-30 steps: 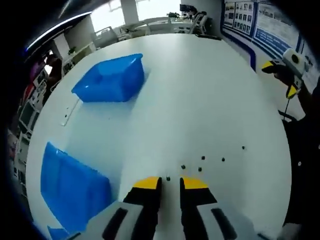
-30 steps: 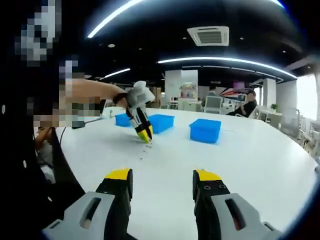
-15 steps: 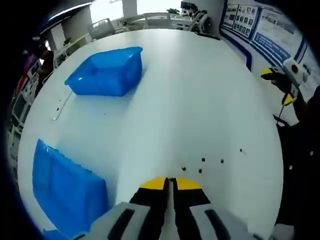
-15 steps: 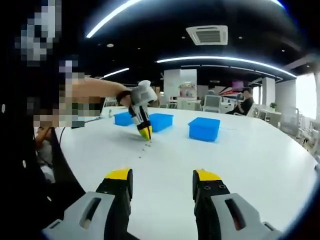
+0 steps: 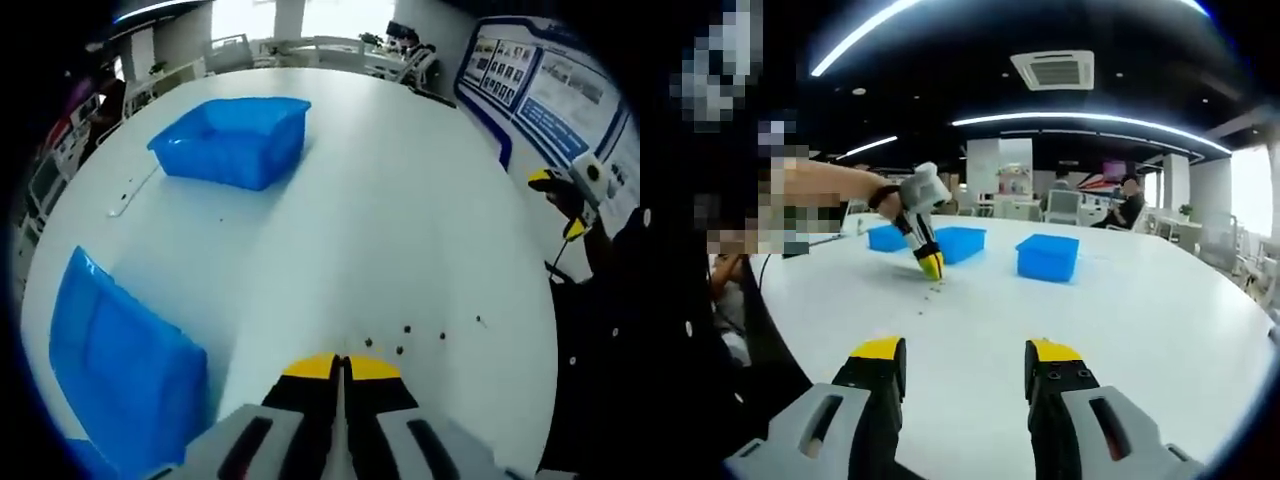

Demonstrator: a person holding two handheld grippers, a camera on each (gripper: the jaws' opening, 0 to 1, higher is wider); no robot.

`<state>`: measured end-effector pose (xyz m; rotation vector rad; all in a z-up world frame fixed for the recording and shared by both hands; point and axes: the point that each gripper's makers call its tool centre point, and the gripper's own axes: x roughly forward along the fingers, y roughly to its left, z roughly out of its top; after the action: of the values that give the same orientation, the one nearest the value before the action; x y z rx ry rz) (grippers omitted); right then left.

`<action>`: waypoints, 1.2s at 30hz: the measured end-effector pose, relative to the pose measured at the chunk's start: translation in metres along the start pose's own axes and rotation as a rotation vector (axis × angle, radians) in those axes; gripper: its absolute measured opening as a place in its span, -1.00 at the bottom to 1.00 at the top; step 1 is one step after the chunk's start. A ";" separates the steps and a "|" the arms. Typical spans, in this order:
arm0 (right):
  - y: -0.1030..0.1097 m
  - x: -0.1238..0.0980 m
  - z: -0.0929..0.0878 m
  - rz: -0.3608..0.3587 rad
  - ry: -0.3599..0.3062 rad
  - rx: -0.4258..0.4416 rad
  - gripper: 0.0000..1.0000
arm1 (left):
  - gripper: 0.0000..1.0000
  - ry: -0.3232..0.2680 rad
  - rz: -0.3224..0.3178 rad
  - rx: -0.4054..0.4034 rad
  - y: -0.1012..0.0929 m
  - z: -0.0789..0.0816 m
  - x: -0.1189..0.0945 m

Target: Pick up the resistors one by one and place each resistor into its matching bin, sorting the parts by color and model until every resistor is separated into the correct bin for its type

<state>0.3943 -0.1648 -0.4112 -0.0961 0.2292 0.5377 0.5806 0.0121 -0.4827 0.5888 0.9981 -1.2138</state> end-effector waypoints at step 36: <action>0.017 0.003 0.034 -0.001 -0.074 -0.052 -0.04 | -0.88 -1.079 0.396 -0.226 -0.064 0.032 -0.150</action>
<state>0.3943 -0.1434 -0.3797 -0.1269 0.1433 0.5454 0.5250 0.0404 -0.3288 -0.0933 0.0766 -0.8439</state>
